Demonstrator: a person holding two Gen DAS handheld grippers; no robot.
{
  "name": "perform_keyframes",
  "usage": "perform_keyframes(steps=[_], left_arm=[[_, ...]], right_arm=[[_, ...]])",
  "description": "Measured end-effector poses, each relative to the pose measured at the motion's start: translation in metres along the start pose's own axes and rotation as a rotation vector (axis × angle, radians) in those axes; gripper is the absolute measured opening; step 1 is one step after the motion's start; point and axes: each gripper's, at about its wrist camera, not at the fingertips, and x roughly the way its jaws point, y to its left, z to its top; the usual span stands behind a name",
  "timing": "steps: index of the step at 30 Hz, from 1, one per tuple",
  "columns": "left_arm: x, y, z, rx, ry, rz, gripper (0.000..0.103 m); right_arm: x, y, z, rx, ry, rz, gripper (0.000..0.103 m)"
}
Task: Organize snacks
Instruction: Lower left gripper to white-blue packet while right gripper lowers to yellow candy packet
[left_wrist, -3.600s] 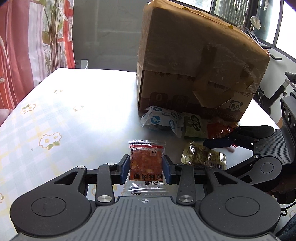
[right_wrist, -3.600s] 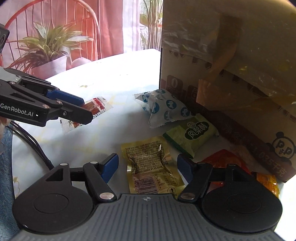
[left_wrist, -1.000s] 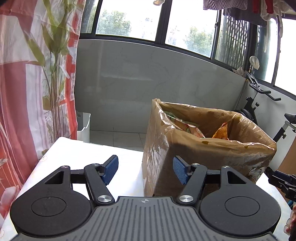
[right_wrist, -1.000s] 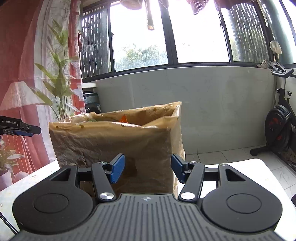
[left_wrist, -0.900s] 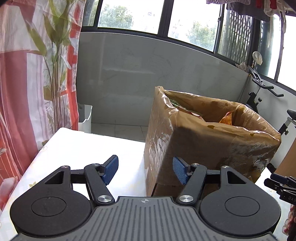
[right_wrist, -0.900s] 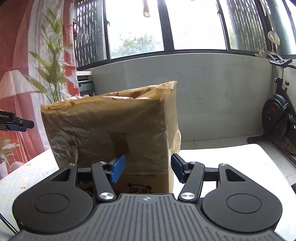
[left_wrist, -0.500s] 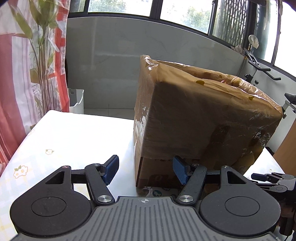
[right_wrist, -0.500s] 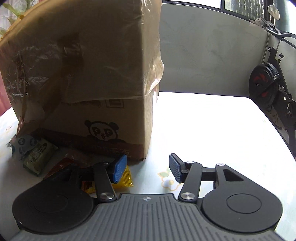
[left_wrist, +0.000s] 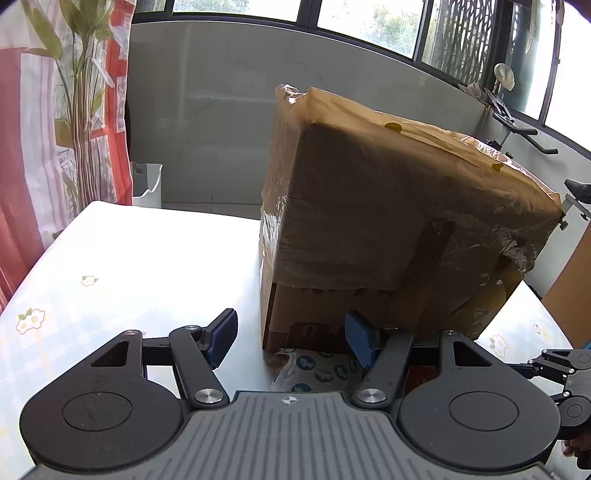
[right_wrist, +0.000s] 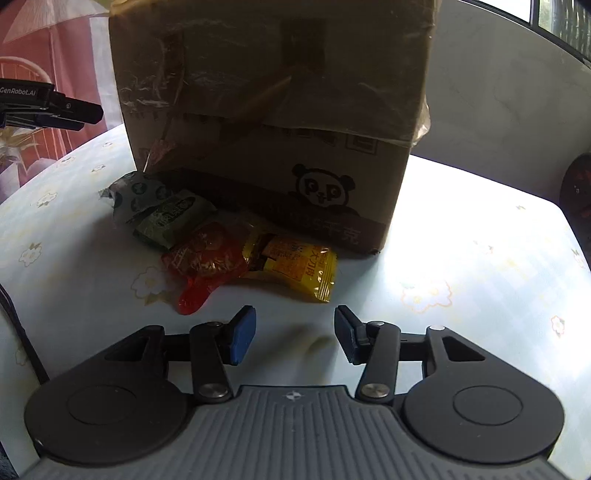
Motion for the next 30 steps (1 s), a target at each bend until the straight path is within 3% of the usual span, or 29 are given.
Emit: perform_keyframes(steps=[3, 8, 11, 22, 27, 30], left_arm=[[-0.002, 0.002, -0.001, -0.003, -0.002, 0.005, 0.067], [-0.008, 0.008, -0.003, -0.016, -0.005, 0.021, 0.067], [-0.006, 0.010, -0.004, -0.024, 0.005, 0.031, 0.067], [-0.006, 0.008, -0.005, -0.029, 0.010, 0.024, 0.067], [-0.008, 0.008, -0.007, -0.030, 0.009, 0.011, 0.067], [-0.006, 0.009, -0.009, -0.033, 0.016, 0.009, 0.067]], right_arm=[[0.008, 0.004, 0.014, -0.149, -0.011, -0.002, 0.051], [0.034, 0.008, 0.035, -0.415, 0.020, 0.085, 0.051], [0.045, 0.007, 0.038, -0.505, 0.041, 0.130, 0.052], [0.055, -0.005, 0.050, -0.447, 0.047, 0.193, 0.059], [0.057, -0.026, 0.056, -0.135, 0.157, 0.209, 0.062], [0.044, -0.029, 0.050, -0.030, 0.191, 0.235, 0.062]])
